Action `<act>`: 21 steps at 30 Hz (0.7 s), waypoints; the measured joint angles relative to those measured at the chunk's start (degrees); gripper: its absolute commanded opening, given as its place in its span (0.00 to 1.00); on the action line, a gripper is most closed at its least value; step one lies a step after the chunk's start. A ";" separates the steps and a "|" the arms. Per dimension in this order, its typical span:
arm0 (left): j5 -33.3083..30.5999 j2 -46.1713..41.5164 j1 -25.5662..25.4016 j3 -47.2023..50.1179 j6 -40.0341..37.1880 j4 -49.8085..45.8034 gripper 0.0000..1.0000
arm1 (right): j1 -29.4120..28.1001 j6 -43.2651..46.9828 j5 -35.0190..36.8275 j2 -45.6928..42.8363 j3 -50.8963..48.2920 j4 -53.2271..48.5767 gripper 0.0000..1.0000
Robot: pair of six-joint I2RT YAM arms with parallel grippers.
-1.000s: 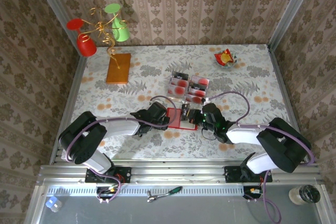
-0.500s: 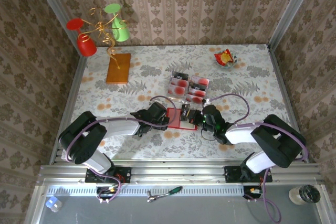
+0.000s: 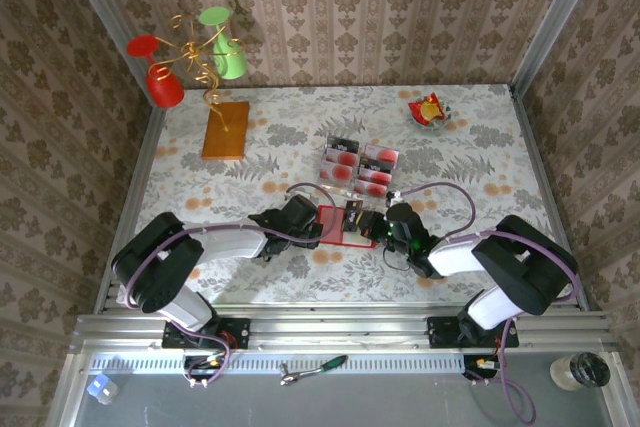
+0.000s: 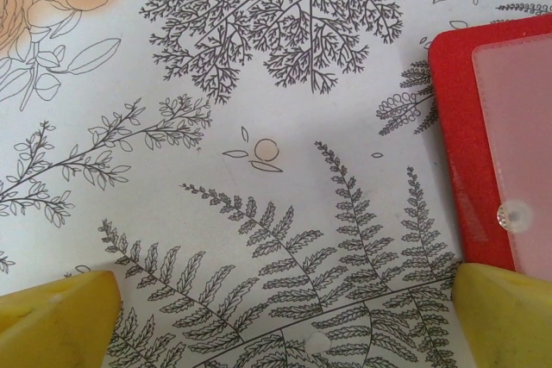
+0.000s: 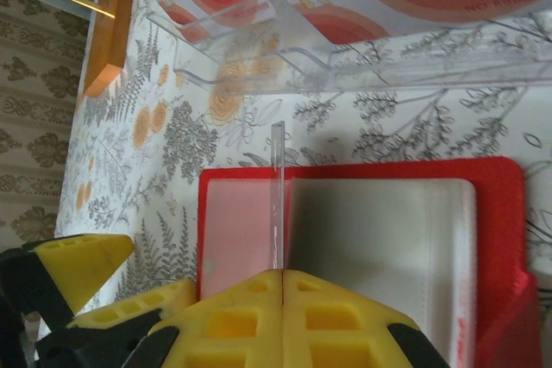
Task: Put the credit cards into the card holder
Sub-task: Insert the credit card into the card slot.
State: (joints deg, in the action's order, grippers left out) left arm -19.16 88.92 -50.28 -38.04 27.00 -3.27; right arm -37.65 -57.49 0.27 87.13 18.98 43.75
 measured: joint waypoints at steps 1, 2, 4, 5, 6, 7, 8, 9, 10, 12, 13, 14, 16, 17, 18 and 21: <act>0.00 0.00 0.00 -0.02 0.00 -0.02 1.00 | 0.00 -0.04 0.00 0.00 -0.24 0.02 0.00; 0.00 0.02 0.00 -0.11 0.00 -0.15 1.00 | 0.00 -0.20 0.00 0.00 -0.52 0.02 0.00; 0.00 0.15 0.00 -0.31 0.00 -0.33 1.00 | 0.00 -0.42 0.00 0.00 -0.85 0.02 0.00; -0.02 0.20 0.00 -0.35 0.00 -0.39 1.00 | 0.00 -0.63 0.00 0.00 -0.90 0.02 0.00; -0.02 0.20 0.00 -0.37 0.00 -0.44 1.00 | 0.00 -0.85 0.00 0.00 -0.90 0.04 0.00; -0.02 0.20 0.00 -0.37 0.00 -0.46 1.00 | 0.00 -0.92 0.00 0.00 -0.90 0.07 0.00; -0.02 0.22 0.00 -0.39 0.00 -0.46 1.00 | 0.00 -1.05 0.00 0.02 -0.90 0.07 0.00; -0.02 0.22 0.00 -0.42 0.00 -0.48 1.00 | 0.00 -1.09 0.00 0.04 -0.90 0.09 0.00; -0.02 0.22 0.00 -0.42 0.00 -0.50 1.00 | 0.00 -1.18 0.00 0.11 -0.90 0.17 0.00; -0.02 0.22 0.00 -0.42 0.00 -0.52 1.00 | 0.00 -1.27 0.00 0.39 -0.90 0.37 0.00; -0.02 0.22 0.00 -0.42 0.00 -0.52 1.00 | 0.00 -1.29 0.00 0.50 -0.90 0.44 0.00; -0.02 0.22 0.00 -0.42 0.00 -0.52 1.00 | 0.00 -1.31 0.00 0.72 -0.90 0.59 0.00; -0.02 0.22 0.00 -0.42 0.00 -0.55 1.00 | 0.00 -1.44 -0.02 1.07 -0.90 0.85 0.00; -0.02 0.22 0.00 -0.44 0.00 -0.57 1.00 | 0.00 -1.49 -0.02 1.27 -0.90 0.94 0.00; -0.02 0.22 0.00 -0.50 0.00 -0.63 1.00 | 0.00 -1.51 -0.02 1.44 -0.90 1.01 0.00; -0.02 0.24 0.00 -0.52 0.00 -0.66 1.00 | 0.00 -1.70 -0.07 1.77 -0.90 1.09 0.00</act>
State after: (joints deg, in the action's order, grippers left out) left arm -19.18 89.17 -50.28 -38.57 27.00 -3.92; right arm -37.65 -59.20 0.21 88.90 18.09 44.84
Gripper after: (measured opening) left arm 0.999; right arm 0.067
